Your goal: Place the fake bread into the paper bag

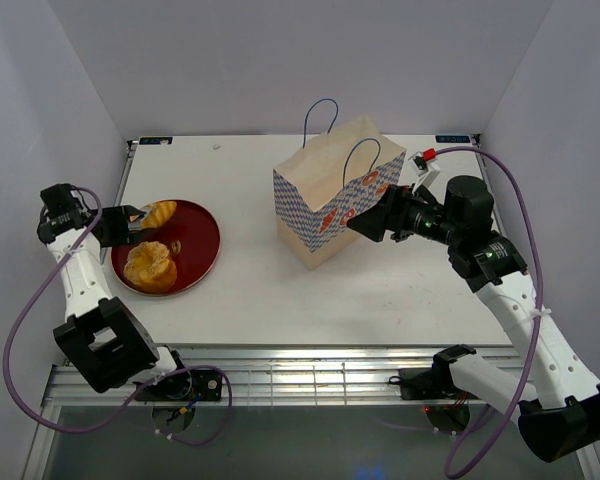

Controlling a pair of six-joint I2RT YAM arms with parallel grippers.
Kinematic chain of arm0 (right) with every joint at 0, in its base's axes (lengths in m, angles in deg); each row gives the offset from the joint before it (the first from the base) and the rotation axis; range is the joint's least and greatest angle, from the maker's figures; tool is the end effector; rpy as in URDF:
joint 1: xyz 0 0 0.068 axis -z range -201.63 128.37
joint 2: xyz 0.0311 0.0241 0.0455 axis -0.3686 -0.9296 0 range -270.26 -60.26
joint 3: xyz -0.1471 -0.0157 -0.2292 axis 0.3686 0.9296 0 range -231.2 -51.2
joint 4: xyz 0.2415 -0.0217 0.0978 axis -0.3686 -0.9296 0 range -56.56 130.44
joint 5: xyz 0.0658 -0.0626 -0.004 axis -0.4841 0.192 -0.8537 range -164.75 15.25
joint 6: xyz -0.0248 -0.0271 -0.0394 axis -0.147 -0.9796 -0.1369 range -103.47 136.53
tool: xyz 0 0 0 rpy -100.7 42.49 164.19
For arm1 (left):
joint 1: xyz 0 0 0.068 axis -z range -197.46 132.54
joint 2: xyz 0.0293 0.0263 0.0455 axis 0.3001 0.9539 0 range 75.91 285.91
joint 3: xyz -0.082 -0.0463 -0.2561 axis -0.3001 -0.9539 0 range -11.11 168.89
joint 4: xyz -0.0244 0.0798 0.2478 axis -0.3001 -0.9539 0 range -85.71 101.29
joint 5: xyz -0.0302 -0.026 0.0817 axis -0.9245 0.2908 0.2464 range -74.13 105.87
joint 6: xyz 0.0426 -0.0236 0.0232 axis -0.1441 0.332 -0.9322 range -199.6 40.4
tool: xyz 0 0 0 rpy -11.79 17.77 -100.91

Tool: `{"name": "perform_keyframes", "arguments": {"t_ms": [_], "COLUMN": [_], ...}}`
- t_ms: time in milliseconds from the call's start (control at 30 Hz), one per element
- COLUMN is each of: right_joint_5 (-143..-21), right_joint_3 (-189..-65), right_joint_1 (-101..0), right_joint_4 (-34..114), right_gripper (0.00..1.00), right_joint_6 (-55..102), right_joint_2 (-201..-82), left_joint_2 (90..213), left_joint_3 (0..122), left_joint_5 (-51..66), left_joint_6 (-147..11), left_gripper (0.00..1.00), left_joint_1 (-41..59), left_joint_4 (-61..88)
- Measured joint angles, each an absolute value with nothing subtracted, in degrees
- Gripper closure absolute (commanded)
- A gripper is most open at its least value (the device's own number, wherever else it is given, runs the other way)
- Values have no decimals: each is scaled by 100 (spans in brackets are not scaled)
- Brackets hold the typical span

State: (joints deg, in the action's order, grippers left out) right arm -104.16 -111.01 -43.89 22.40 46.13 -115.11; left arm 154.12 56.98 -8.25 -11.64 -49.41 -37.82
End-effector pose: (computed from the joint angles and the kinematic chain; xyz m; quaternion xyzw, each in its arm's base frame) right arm 0.1870 0.0954 0.3865 -0.1090 0.7660 0.4418 0.4541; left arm 0.2388 0.1318 0.2965 -0.6861 0.6491 -0.2718 0.1845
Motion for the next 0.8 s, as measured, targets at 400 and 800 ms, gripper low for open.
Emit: {"name": "perform_keyframes", "arguments": {"t_ms": [400, 800], "right_joint_5": [-10027, -9806], "right_joint_3": [-11873, -12688], "right_joint_1": [-4394, -4415], "right_joint_4": [1778, 1378], "right_gripper": [11, 11], "right_joint_6": [4417, 4355], "right_joint_2": [-11615, -12168], "left_joint_2": [15270, 14567], "left_joint_3": [6789, 7117], "left_joint_5": [-628, -1048], "left_joint_6": [-1784, -3588], "left_gripper": [92, 73], "left_joint_1": [-3625, -3022], "left_joint_4": [-3845, -3486]}}
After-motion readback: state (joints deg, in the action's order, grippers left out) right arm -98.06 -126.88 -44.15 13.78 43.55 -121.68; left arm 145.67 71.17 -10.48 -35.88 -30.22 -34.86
